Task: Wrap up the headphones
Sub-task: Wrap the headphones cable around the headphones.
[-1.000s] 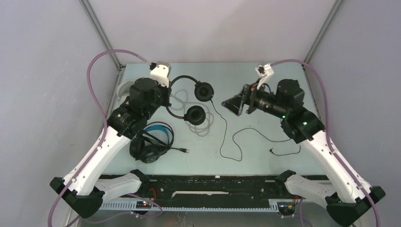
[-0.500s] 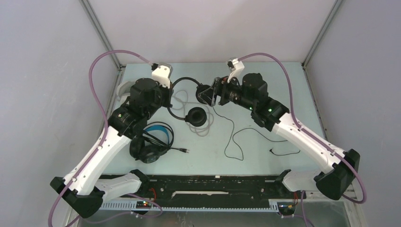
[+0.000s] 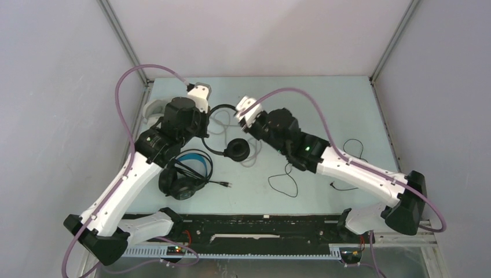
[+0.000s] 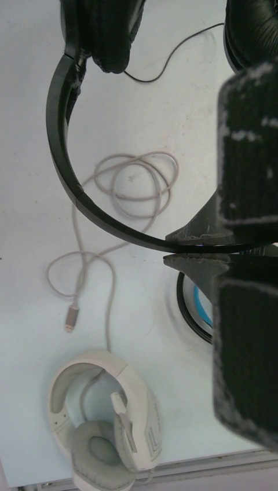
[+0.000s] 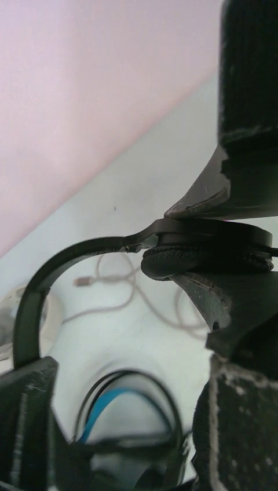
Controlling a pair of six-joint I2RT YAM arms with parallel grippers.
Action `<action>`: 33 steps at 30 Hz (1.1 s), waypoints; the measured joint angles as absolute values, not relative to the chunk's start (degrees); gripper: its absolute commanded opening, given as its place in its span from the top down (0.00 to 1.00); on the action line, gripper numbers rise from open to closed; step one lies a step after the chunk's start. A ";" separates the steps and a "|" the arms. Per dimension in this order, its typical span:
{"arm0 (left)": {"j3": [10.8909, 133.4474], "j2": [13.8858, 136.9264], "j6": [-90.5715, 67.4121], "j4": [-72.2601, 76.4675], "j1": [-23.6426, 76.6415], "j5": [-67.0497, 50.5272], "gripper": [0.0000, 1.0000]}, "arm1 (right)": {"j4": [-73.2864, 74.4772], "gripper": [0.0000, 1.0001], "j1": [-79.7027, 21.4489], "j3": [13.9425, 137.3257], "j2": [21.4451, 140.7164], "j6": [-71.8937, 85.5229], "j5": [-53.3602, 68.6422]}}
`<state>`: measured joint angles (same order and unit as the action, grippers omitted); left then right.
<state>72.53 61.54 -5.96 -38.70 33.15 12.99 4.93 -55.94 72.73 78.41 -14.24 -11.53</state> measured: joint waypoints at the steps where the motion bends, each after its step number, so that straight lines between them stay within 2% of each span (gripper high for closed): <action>1: 72.53 61.80 -6.13 -39.57 33.04 13.10 1.00 | 4.19 0.89 -57.47 72.05 78.85 -18.28 -13.80; 4: 72.53 62.37 -6.66 -41.74 32.86 13.15 1.00 | 2.70 0.86 -60.49 70.65 80.42 -26.89 -18.37; 5: 72.53 62.48 -6.85 -42.24 32.82 13.15 1.00 | 2.22 0.82 -61.04 70.43 80.97 -28.86 -19.46; 8: 72.53 62.70 -7.64 -43.18 32.71 13.17 1.00 | 1.19 0.59 -61.71 70.19 81.62 -31.75 -21.34; 14: 72.60 64.05 -8.03 -42.65 32.45 12.93 1.00 | 5.50 0.27 -62.54 69.78 79.09 -31.38 -17.12; 23: 74.48 66.48 -8.08 -42.76 32.16 12.64 1.00 | 10.74 0.23 -63.94 65.08 63.02 -34.48 -2.76; 26: 75.40 66.89 -8.12 -42.83 32.16 12.56 1.00 | 11.22 0.20 -66.06 65.08 62.50 -37.89 -0.10; 33: 75.99 67.75 -8.14 -43.75 32.16 11.70 1.00 | 13.56 0.20 -71.02 64.45 67.64 -47.70 -0.47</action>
<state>75.99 67.75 -8.14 -43.75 32.16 11.70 13.56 -71.02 64.45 67.64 -47.70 -0.47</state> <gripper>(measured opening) 0.025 0.804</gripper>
